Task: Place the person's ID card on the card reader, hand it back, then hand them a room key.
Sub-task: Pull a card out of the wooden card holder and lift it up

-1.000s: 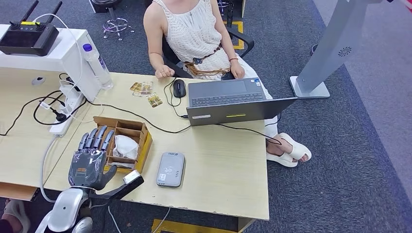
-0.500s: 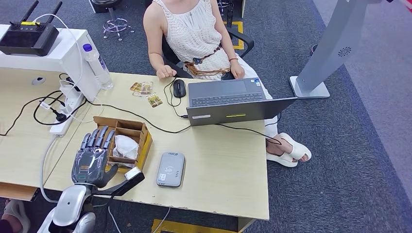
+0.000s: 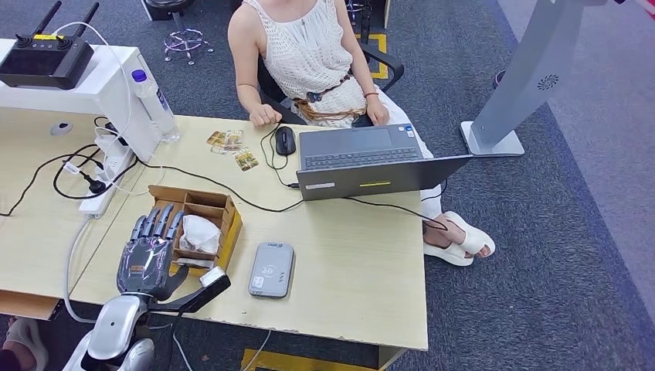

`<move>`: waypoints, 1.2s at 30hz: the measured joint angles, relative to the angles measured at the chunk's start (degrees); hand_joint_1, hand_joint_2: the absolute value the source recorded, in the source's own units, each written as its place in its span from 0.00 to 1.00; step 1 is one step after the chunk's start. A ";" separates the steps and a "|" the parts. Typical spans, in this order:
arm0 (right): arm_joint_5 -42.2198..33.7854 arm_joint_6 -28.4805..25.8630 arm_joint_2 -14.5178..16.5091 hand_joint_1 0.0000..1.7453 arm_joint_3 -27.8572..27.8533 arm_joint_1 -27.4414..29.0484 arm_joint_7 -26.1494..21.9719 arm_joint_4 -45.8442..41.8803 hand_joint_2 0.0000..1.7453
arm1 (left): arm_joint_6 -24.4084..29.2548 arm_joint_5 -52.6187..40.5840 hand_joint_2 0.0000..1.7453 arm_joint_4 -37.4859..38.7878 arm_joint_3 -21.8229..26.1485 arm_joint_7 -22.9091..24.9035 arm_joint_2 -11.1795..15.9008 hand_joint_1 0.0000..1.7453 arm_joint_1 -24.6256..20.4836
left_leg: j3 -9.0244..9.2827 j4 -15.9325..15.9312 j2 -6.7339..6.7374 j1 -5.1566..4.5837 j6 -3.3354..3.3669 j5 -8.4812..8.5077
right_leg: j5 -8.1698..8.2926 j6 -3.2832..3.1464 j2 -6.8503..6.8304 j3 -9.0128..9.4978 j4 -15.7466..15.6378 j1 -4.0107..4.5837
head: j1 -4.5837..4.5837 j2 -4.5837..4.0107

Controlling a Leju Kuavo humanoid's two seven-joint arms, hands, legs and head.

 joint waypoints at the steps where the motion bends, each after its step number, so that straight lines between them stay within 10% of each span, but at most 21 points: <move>1: 0.00 0.00 0.00 0.00 0.00 0.00 0.00 0.00 1.00 | 0.00 0.00 1.00 0.06 0.01 0.00 0.00 0.00 0.00 | 0.00 0.00 0.00 0.00 0.00 0.00 | 0.00 0.00 0.00 0.00 0.00 0.00 | 0.00 0.00; 19: 0.38 0.04 0.00 0.00 -0.15 0.00 0.00 0.00 1.00 | 0.02 0.46 1.00 0.48 0.06 -0.87 0.00 0.00 0.06 | 0.00 0.00 0.00 0.00 0.00 0.00 | 0.00 0.00 0.00 0.00 0.00 0.00 | 0.00 0.00; 23: 0.70 0.09 0.00 0.00 -0.67 -0.01 0.00 0.00 1.00 | 0.00 0.90 1.00 0.48 0.06 -1.55 0.01 1.00 0.17 | 0.00 0.00 0.00 0.00 0.00 0.00 | 0.00 0.00 0.00 0.00 0.00 0.00 | 0.00 0.00; 36: 1.44 0.17 0.00 0.00 -1.62 -0.01 0.02 0.00 1.00 | -1.40 2.28 1.00 0.46 0.05 -2.91 0.57 1.00 1.02 | 0.00 0.00 0.00 0.00 0.00 0.00 | 0.00 0.00 0.00 0.00 0.00 0.00 | 0.00 0.00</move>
